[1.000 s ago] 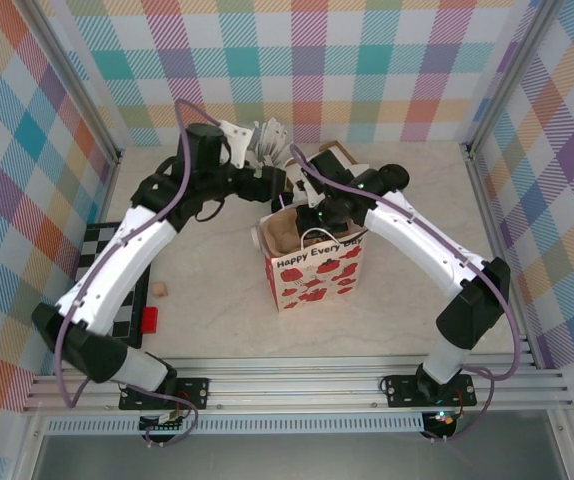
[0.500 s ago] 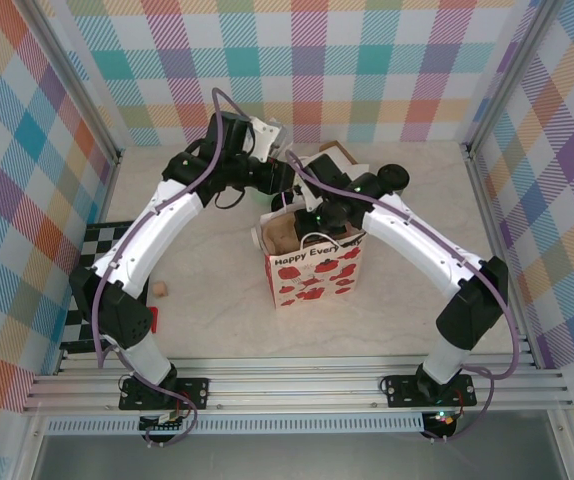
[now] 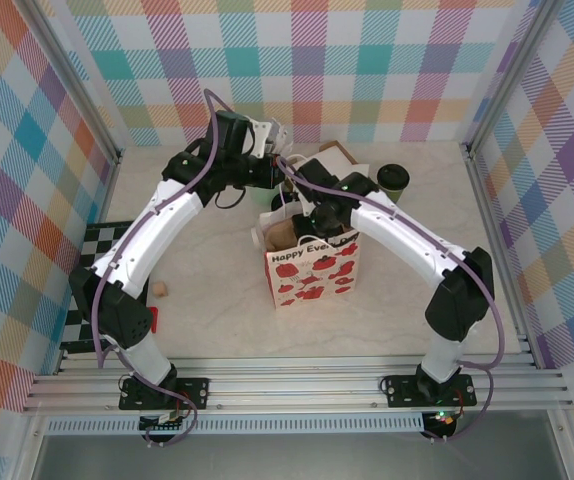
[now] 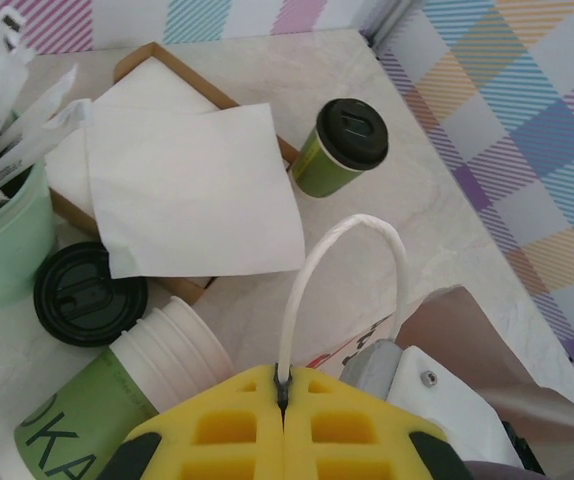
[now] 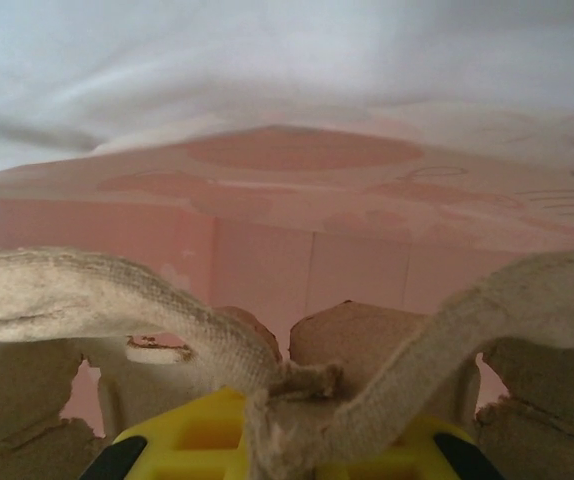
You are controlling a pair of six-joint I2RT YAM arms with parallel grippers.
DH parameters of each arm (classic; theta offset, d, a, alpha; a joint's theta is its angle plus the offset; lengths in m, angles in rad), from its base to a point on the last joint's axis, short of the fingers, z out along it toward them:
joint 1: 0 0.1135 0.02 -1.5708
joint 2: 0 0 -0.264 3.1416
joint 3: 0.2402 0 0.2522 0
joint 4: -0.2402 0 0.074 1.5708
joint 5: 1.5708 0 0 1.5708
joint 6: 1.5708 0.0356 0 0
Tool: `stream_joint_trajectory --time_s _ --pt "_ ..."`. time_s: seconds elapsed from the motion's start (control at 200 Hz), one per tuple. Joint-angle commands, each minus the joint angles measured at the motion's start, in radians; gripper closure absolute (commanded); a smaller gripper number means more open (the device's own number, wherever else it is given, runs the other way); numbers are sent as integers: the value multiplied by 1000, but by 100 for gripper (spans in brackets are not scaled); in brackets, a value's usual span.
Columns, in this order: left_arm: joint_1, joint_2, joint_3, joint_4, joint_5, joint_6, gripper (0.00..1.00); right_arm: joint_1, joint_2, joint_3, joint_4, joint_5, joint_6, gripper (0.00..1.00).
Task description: Pack the takeout coffee
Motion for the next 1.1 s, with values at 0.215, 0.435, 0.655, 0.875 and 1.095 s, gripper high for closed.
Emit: stream_joint_trajectory --time_s 0.215,0.435,0.655,0.875,1.095 --pt "1 -73 -24 7 -83 -48 90 6 65 59 -141 -48 40 100" --pt "27 -210 -117 32 -146 -7 88 11 32 28 -131 -82 24 100" --pt "25 -139 -126 68 55 17 41 22 -7 -15 -52 -61 -25 100" --pt "28 -55 -92 99 81 105 42 26 -36 -38 -14 -57 -36 100" --pt "32 23 -35 109 159 97 67 26 -64 -77 30 -65 -35 100"
